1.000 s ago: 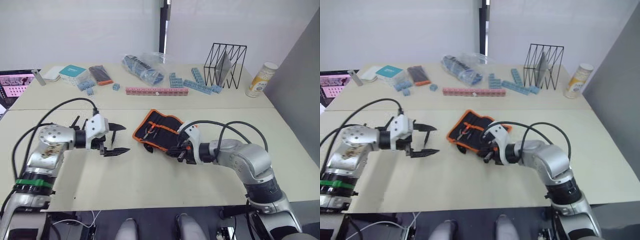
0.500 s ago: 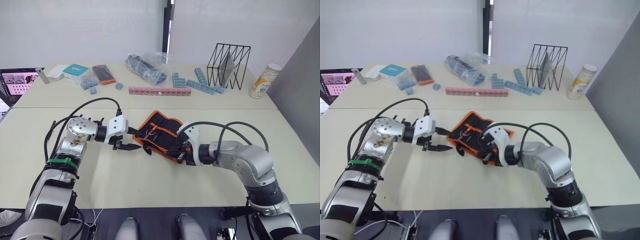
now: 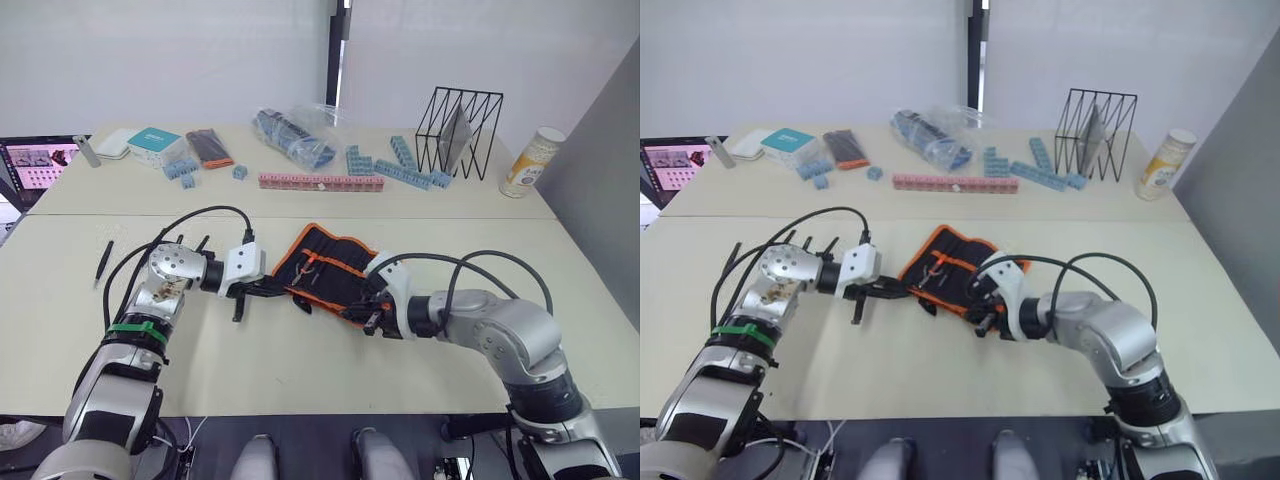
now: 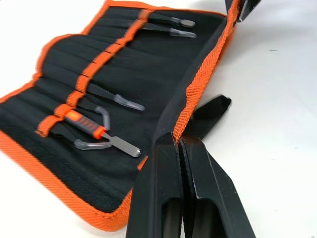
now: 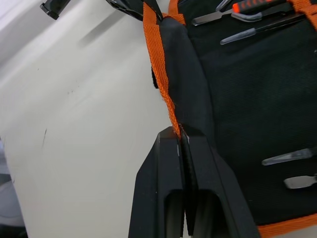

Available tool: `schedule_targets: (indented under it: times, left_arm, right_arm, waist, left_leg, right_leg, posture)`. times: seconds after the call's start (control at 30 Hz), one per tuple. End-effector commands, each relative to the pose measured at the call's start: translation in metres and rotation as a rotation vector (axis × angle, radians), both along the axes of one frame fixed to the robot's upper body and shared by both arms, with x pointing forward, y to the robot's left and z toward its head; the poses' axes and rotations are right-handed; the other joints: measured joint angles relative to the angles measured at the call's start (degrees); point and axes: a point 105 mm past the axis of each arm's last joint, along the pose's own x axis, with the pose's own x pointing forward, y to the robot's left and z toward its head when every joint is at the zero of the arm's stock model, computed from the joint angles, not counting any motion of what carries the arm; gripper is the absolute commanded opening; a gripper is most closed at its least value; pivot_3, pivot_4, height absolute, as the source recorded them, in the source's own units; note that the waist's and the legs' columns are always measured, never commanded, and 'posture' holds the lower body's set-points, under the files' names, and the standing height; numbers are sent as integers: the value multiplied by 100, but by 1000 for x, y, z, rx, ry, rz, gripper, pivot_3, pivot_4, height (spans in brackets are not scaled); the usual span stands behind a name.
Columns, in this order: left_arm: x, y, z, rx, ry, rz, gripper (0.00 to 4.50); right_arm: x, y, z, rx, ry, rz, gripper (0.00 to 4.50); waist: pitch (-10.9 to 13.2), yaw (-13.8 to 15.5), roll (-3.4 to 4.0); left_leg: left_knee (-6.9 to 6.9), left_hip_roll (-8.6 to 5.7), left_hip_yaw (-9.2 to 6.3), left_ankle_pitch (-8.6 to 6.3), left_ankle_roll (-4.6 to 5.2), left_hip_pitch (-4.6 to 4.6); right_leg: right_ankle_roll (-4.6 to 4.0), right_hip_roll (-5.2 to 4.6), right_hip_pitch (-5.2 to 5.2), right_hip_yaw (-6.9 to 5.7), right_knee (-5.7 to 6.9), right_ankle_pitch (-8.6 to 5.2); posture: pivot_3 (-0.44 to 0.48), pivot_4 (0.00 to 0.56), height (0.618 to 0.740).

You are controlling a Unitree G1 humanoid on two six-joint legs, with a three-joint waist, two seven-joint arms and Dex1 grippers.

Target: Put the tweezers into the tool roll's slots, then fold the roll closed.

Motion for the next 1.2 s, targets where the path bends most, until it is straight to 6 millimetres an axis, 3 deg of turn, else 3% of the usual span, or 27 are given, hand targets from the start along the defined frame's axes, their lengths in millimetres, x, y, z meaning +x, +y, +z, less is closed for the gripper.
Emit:
schedule_targets:
  times: [0.03,0.2,0.3,0.4,0.5,0.6,0.7,0.83,1.13,1.2]
  left_arm:
    - [-3,-1,3,17,-31,-21,17]
    - [-17,-6,-18,96,-31,-93,17]
    - [-22,-2,-40,257,-128,-168,17]
    - [-20,2,-46,313,-184,-187,17]
    - [-15,1,-41,311,-234,-183,0]
    - [-11,7,-38,351,-281,-201,0]
    - [-6,13,-33,378,-330,-208,0]
    - [4,17,-23,390,-388,-190,0]
    - [11,15,-17,338,-372,-155,0]
    - [11,16,-18,327,-362,-140,0]
  right_arm:
    - [-7,0,-1,-8,-19,37,0]
    - [-9,-6,-22,-34,32,18,0]
    - [-19,-8,-38,-10,112,20,0]
    - [-22,-9,-40,17,143,14,0]
    - [-23,-14,-32,29,123,18,899]
    - [-25,-23,4,165,107,38,1916]
    - [-18,-29,25,258,61,5,2930]
    - [-10,-21,37,329,-117,20,2930]
    - [24,-1,-6,223,-120,-19,18]
    - [27,3,-17,188,-112,-20,18]
  waist:
    - [0,0,0]
    - [-1,1,-1]
    - [-2,20,-3]
    - [-6,34,-4]
    - [-7,25,-3]
    - [-7,28,-3]
    - [-7,4,-3]
    - [-7,-12,-3]
    - [-7,-4,-3]
    - [-7,-1,-3]
  left_leg:
    - [0,0,0,0,0,0]
    - [1,0,0,0,0,1]
    - [1,0,0,0,0,2]
    - [1,0,0,0,0,32]
    - [1,0,2,-2,0,83]
    - [3,0,4,7,14,85]
    - [4,0,7,18,29,88]
    - [3,4,6,24,39,94]
    - [7,2,8,25,41,79]
    - [6,2,5,25,41,77]
  right_leg:
    - [0,0,0,0,0,0]
    - [0,0,2,0,-1,0]
    - [-1,0,3,0,0,0]
    - [0,-1,37,0,-8,0]
    - [-22,-2,90,1,-19,-18]
    - [-34,-2,92,5,-19,-24]
    - [-34,-1,93,6,-20,-24]
    - [-36,8,90,8,-13,-22]
    - [-10,10,80,16,-10,-6]
    - [-9,13,80,16,-7,-5]
  posture:
    - [0,150,737]
    - [0,150,737]
    - [0,150,737]
    - [0,150,737]
    - [0,150,737]
    - [0,150,737]
    - [0,150,737]
    - [0,150,737]
    - [0,150,737]
    - [0,150,737]
